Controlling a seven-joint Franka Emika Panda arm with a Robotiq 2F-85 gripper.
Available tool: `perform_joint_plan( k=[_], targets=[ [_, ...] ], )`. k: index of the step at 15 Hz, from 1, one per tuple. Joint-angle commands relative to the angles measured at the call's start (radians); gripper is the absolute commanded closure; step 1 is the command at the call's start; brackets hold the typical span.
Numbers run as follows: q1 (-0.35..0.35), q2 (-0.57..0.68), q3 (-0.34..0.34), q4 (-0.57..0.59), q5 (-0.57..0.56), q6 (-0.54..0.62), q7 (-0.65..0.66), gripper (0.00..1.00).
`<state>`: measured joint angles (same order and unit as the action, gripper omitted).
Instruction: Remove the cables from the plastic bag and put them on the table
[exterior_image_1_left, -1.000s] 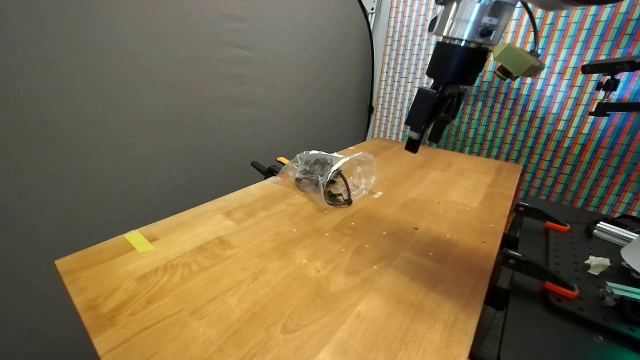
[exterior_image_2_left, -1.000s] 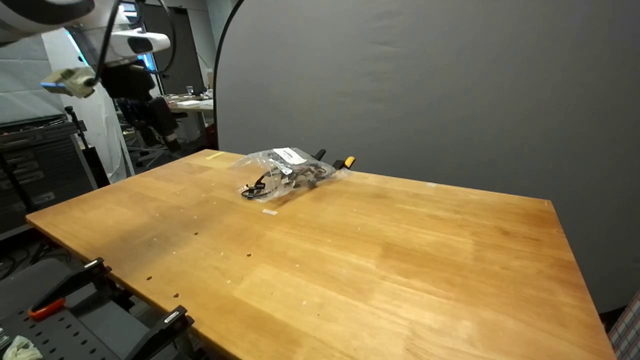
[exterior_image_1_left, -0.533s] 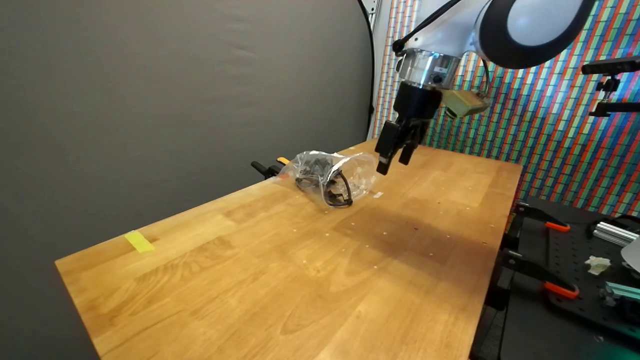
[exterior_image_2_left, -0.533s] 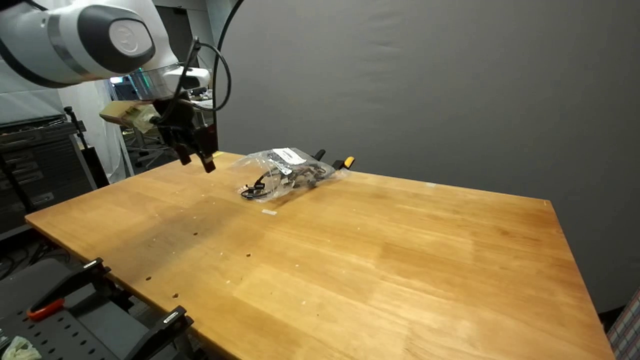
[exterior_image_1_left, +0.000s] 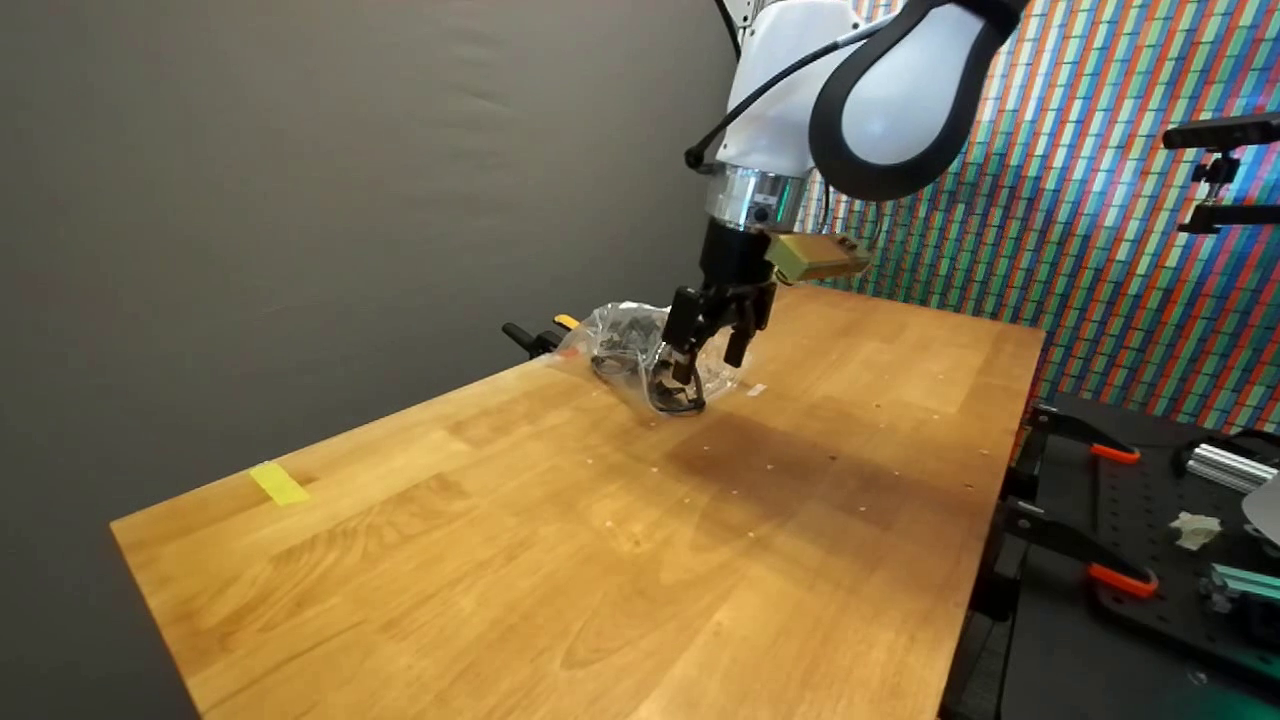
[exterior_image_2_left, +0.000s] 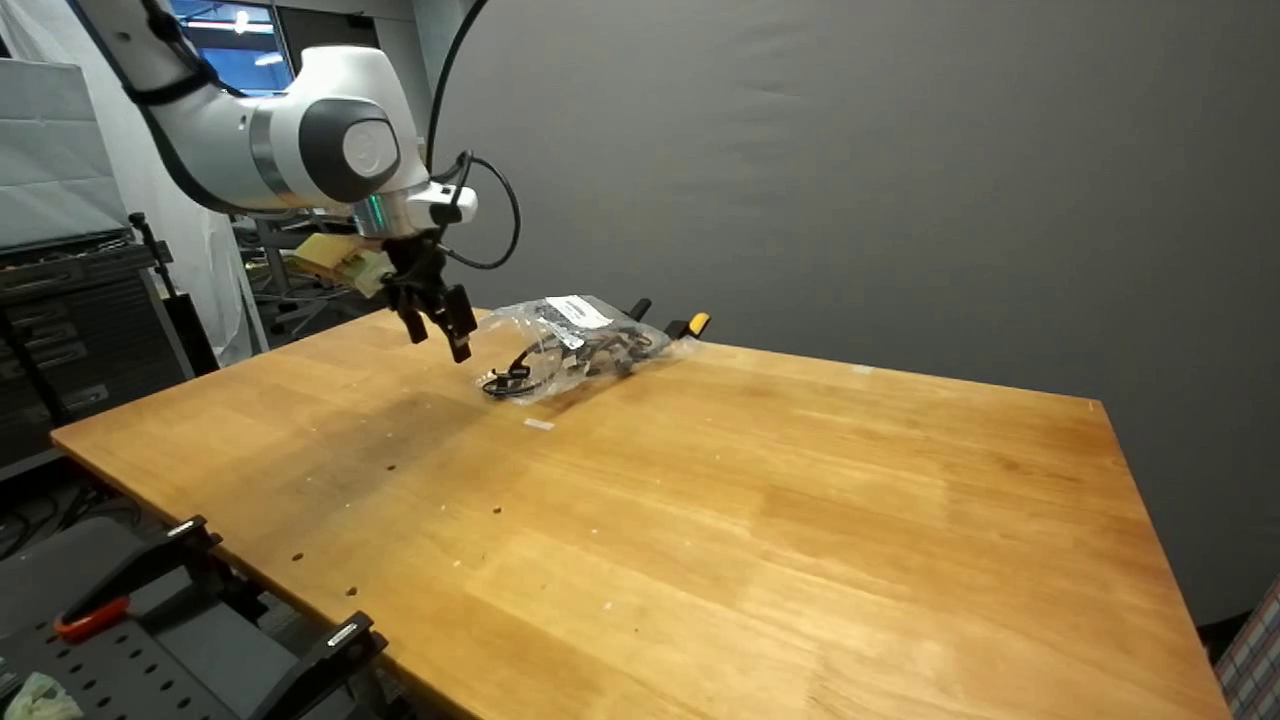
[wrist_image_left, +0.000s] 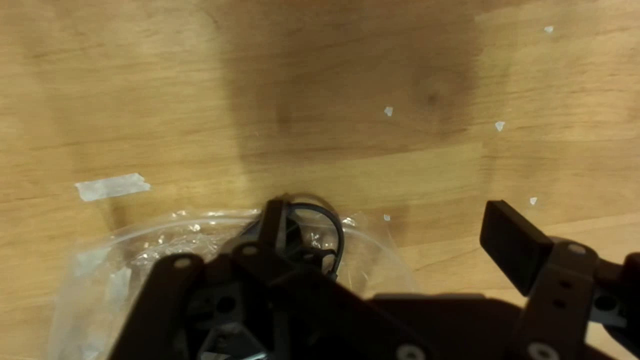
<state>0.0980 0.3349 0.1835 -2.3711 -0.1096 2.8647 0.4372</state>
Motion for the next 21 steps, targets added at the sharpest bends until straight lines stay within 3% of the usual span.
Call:
perform_joint_plan(
  k=[1,6,16,21],
  targets=[
    [0.077,0.107,-0.102,0.119,0.05,0.021,-0.018,0.0],
    [0.109,0.135,-0.194,0.152,0.072,0.019,-0.021,0.0],
    [0.174,0.216,-0.338,0.17,0.05,0.149,-0.012,0.0],
    [0.173,0.262,-0.338,0.192,0.097,0.203,-0.023,0.0]
  ],
)
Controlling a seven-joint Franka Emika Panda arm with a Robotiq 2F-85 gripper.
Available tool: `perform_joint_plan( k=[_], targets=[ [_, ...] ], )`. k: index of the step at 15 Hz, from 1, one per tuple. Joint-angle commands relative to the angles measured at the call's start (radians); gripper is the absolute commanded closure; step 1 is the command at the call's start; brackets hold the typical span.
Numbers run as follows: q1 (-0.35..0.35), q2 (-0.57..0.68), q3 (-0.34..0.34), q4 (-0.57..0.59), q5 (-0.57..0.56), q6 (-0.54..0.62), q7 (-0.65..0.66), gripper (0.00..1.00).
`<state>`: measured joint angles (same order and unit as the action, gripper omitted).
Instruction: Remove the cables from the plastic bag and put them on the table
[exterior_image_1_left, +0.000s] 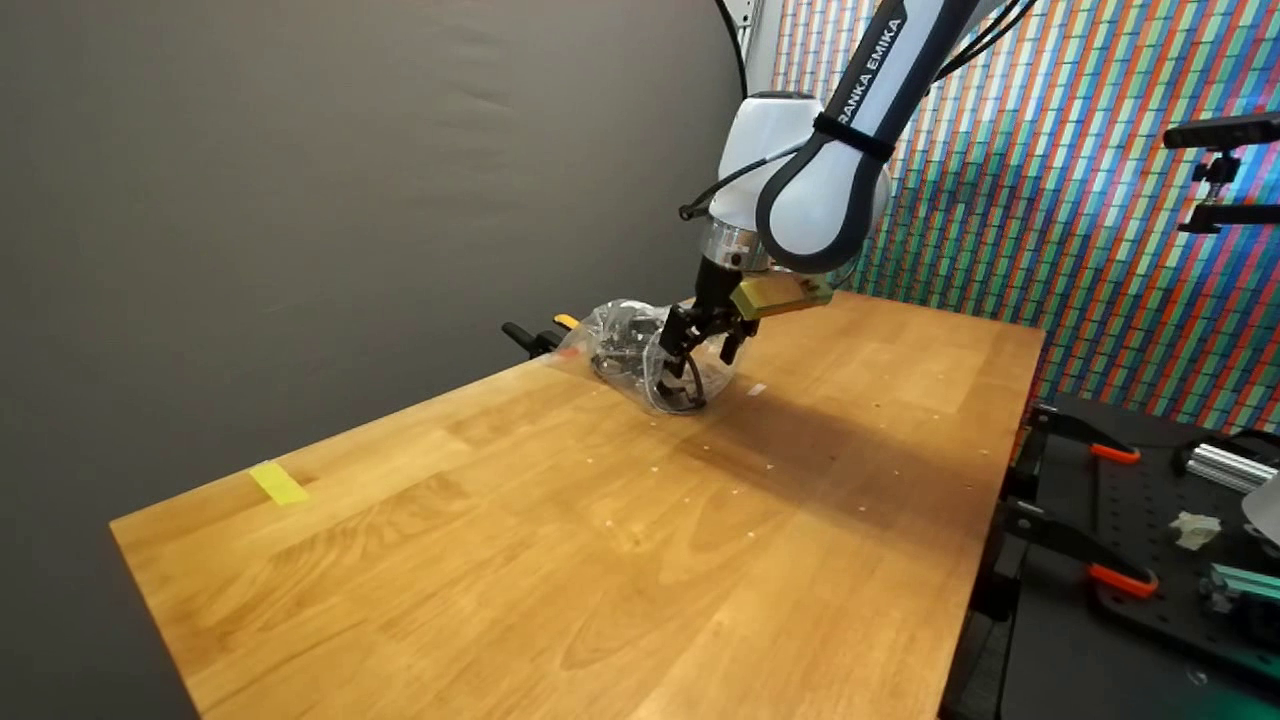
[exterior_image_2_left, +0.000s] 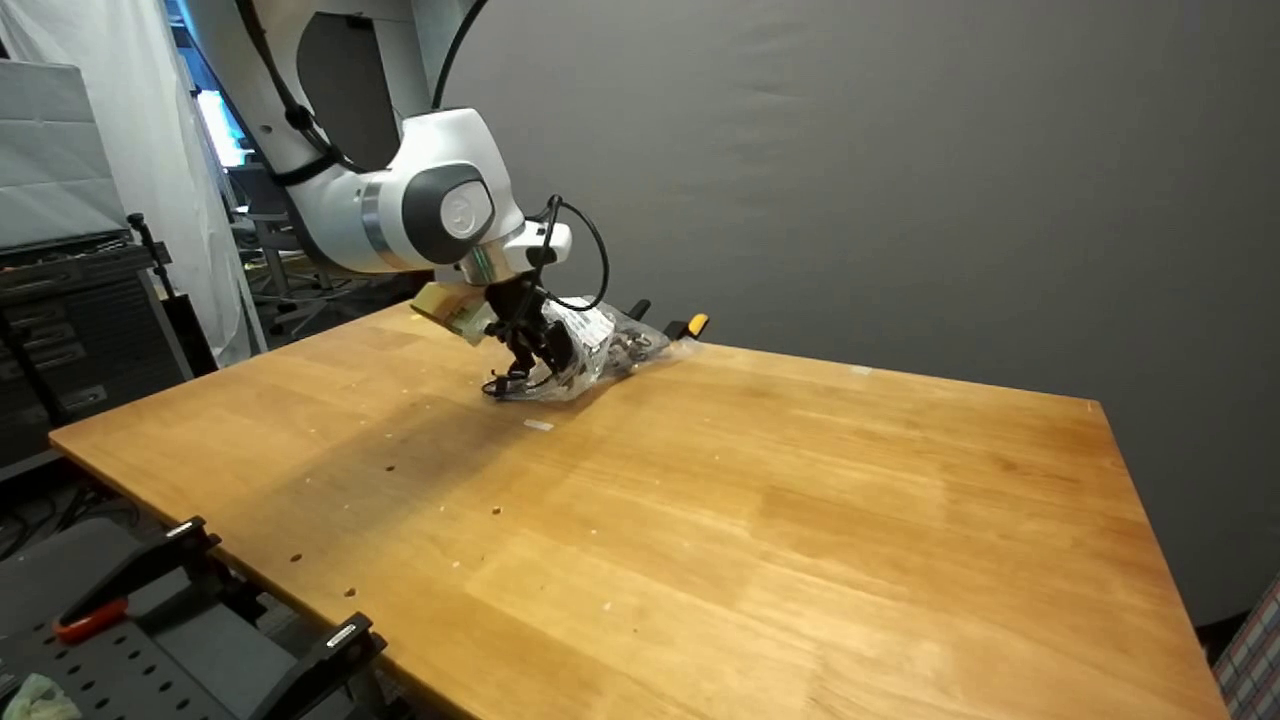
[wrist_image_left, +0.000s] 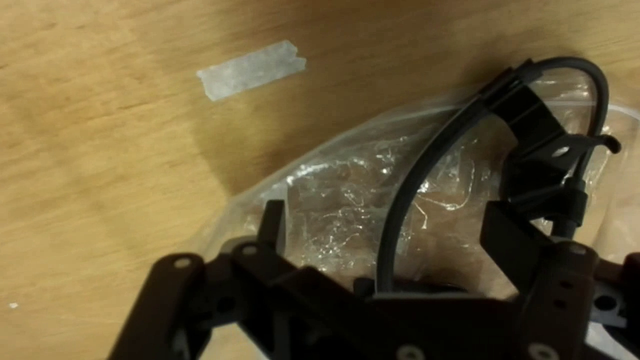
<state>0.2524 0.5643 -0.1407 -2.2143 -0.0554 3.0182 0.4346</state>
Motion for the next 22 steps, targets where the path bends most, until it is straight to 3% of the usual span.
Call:
perform_joint_plan(
  k=[1,5,6,7,9,12,17,19,22],
  targets=[
    [0.017,0.036,-0.01,0.043,0.055,0.064,-0.02,0.0],
    [0.019,0.051,-0.01,0.068,0.104,0.105,-0.024,0.0],
    [0.022,0.055,-0.014,0.072,0.113,0.109,-0.024,0.04],
    [0.019,0.06,-0.014,0.075,0.121,0.112,-0.027,0.24],
    [0.016,0.07,-0.015,0.082,0.132,0.11,-0.028,0.3],
    [0.019,0.085,-0.021,0.094,0.145,0.111,-0.029,0.56],
    [0.027,0.103,-0.036,0.102,0.153,0.111,-0.028,0.9],
    [0.036,0.092,-0.043,0.091,0.151,0.111,-0.029,0.96],
    [0.052,0.028,-0.043,0.032,0.138,0.093,-0.05,0.93]
  ],
)
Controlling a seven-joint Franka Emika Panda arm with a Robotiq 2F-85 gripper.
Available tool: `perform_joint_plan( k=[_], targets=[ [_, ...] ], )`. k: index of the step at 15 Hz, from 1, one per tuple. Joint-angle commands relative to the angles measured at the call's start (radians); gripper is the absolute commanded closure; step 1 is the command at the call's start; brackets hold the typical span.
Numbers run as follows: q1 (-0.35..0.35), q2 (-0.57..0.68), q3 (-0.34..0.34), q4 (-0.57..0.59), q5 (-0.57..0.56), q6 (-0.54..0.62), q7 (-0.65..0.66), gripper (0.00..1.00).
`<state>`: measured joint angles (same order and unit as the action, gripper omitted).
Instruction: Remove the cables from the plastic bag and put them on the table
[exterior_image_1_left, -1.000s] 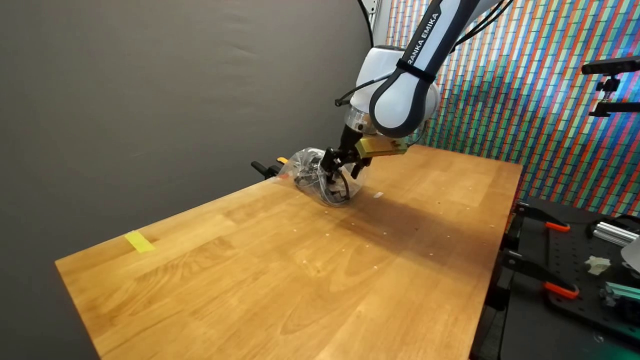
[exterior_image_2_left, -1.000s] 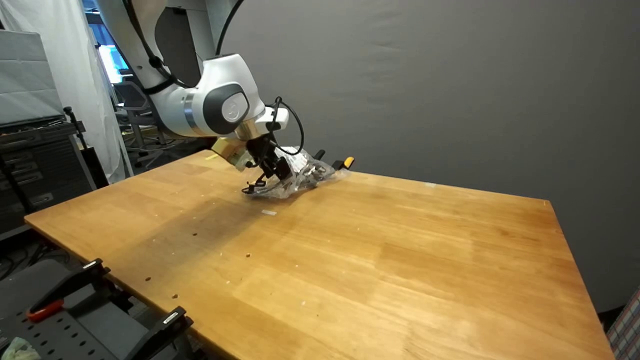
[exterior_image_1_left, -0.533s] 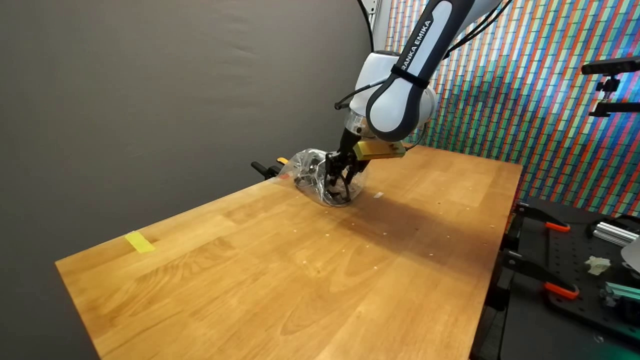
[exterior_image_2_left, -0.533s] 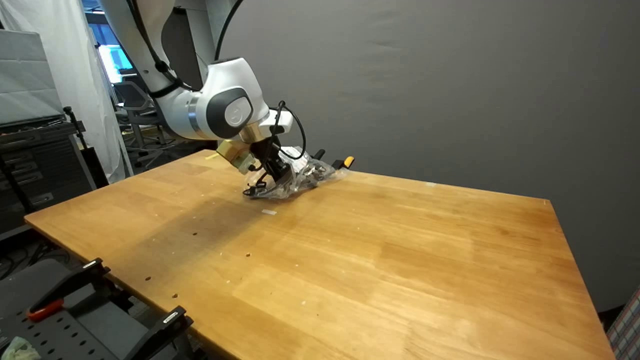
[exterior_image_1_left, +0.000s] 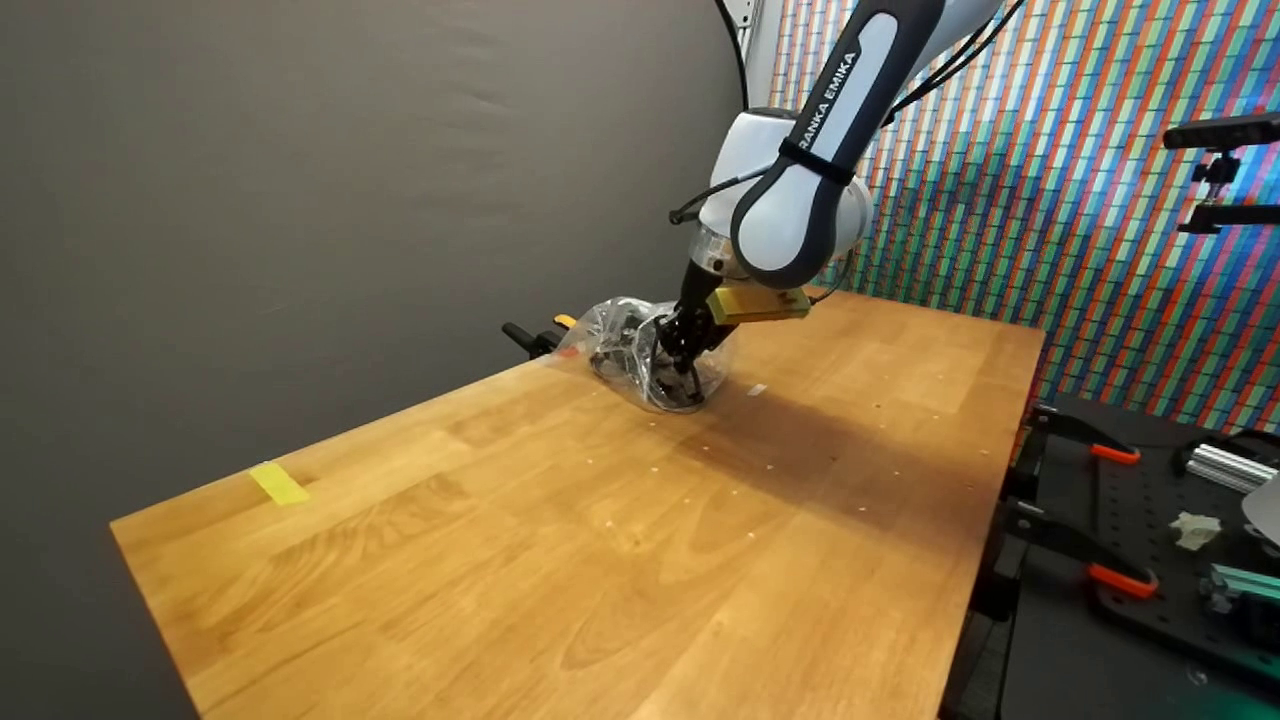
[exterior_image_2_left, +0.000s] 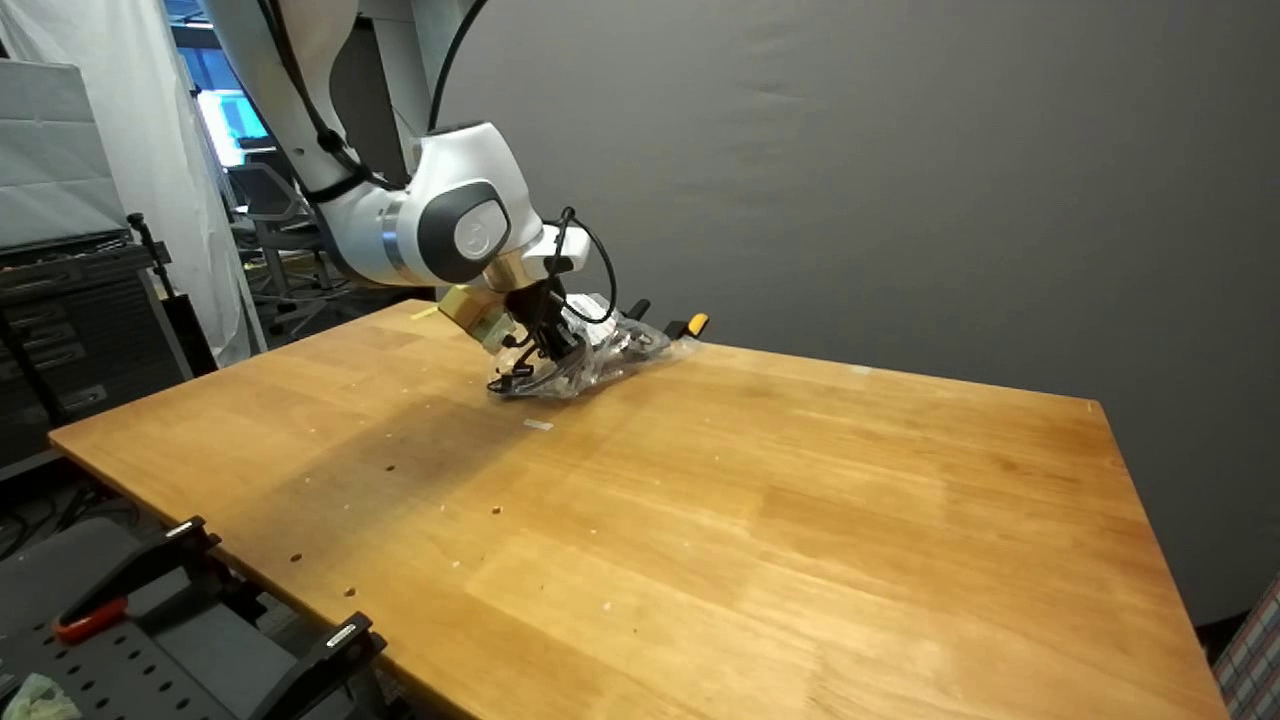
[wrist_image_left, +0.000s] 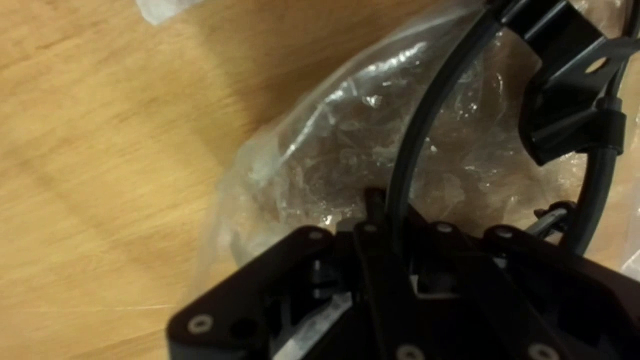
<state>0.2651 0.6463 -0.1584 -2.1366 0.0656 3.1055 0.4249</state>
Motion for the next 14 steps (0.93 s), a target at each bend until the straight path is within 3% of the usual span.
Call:
perform_joint_plan(
  k=[1,6,7,9,11,12,13,14],
  targets=[
    [0.061,-0.083,-0.04,-0.074,0.011,-0.005,-0.044,0.93],
    [0.27,-0.263,-0.209,-0.224,-0.066,-0.178,0.007,0.9],
    [0.336,-0.298,-0.27,-0.249,-0.121,-0.225,0.046,0.9],
    [0.406,-0.384,-0.326,-0.287,-0.26,-0.337,0.13,0.92],
    [0.435,-0.485,-0.334,-0.318,-0.421,-0.471,0.241,0.92],
    [0.413,-0.542,-0.296,-0.329,-0.488,-0.549,0.291,0.91],
    [0.489,-0.59,-0.346,-0.345,-0.484,-0.63,0.298,0.92],
    [0.491,-0.643,-0.326,-0.357,-0.51,-0.71,0.326,0.91]
  ],
)
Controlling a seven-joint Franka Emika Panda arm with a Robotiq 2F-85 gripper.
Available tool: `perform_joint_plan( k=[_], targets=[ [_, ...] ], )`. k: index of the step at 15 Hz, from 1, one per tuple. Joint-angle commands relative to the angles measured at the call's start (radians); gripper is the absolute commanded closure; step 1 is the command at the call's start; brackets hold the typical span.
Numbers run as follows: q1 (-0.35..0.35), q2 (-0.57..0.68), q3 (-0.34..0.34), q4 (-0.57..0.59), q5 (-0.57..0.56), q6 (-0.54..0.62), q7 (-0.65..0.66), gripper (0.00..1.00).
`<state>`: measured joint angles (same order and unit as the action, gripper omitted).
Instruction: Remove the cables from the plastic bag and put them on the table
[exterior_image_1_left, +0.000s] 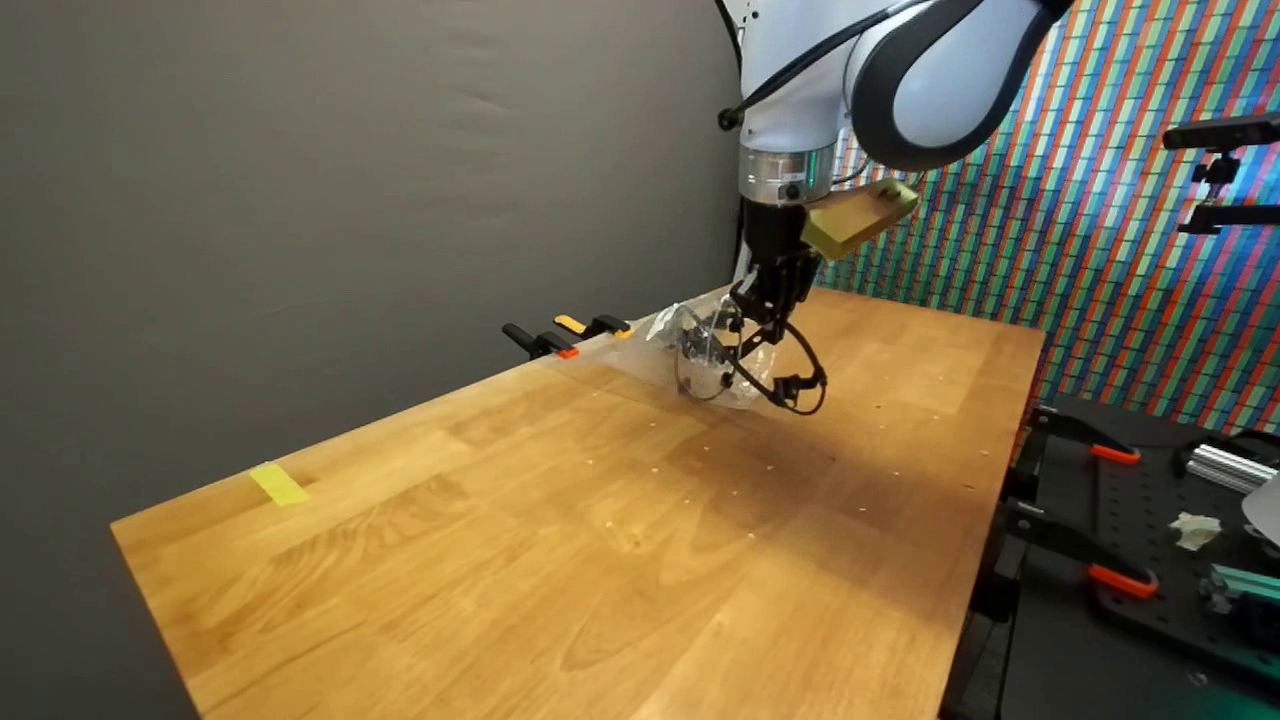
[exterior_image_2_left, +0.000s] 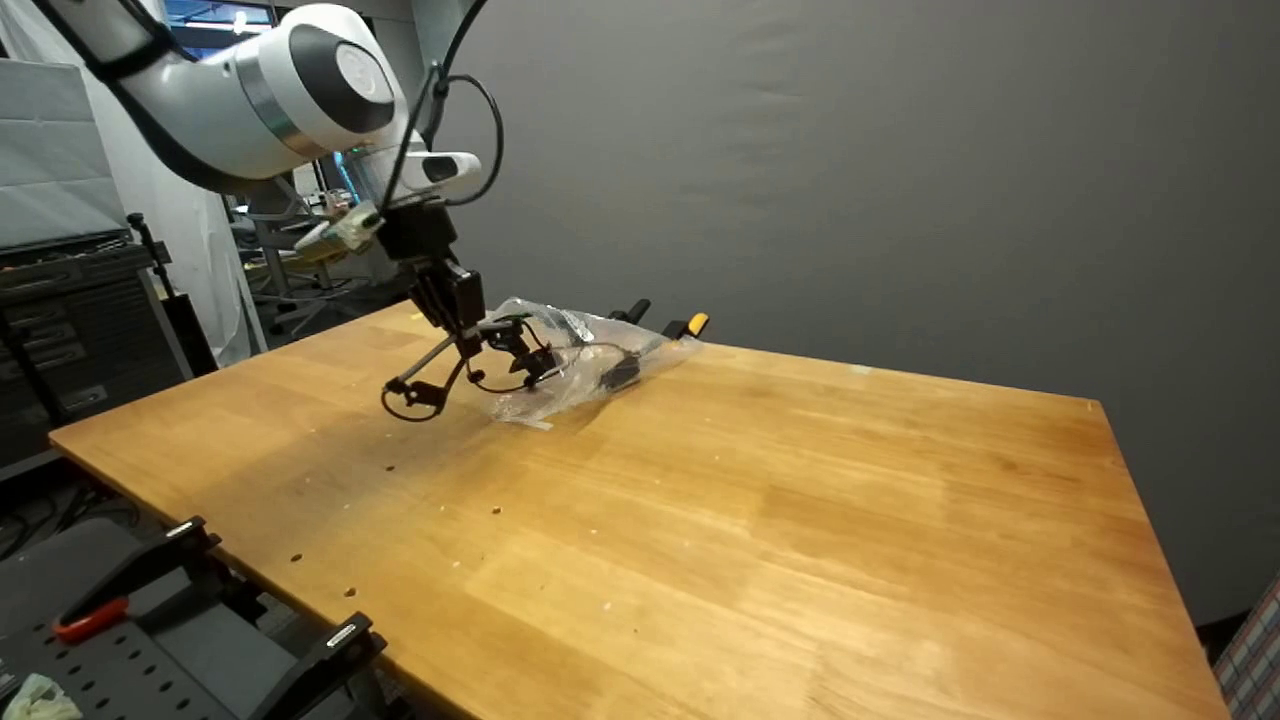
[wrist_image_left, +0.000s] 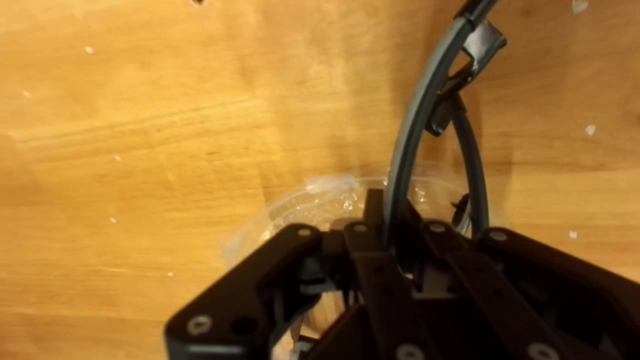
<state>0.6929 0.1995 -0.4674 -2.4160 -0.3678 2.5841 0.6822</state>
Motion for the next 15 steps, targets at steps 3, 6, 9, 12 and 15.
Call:
perform_joint_plan(
  k=[3,6,9,12,15],
  targets=[
    [-0.082,-0.328,0.202,-0.083,-0.09,-0.442,0.114,0.92],
    [-0.201,-0.42,0.399,-0.059,-0.041,-0.65,0.131,0.91],
    [-0.309,-0.493,0.577,-0.037,-0.036,-0.757,0.155,0.9],
    [-0.375,-0.537,0.712,-0.005,-0.126,-0.798,0.238,0.91],
    [-0.407,-0.529,0.811,0.041,-0.234,-0.835,0.282,0.92]
  ],
)
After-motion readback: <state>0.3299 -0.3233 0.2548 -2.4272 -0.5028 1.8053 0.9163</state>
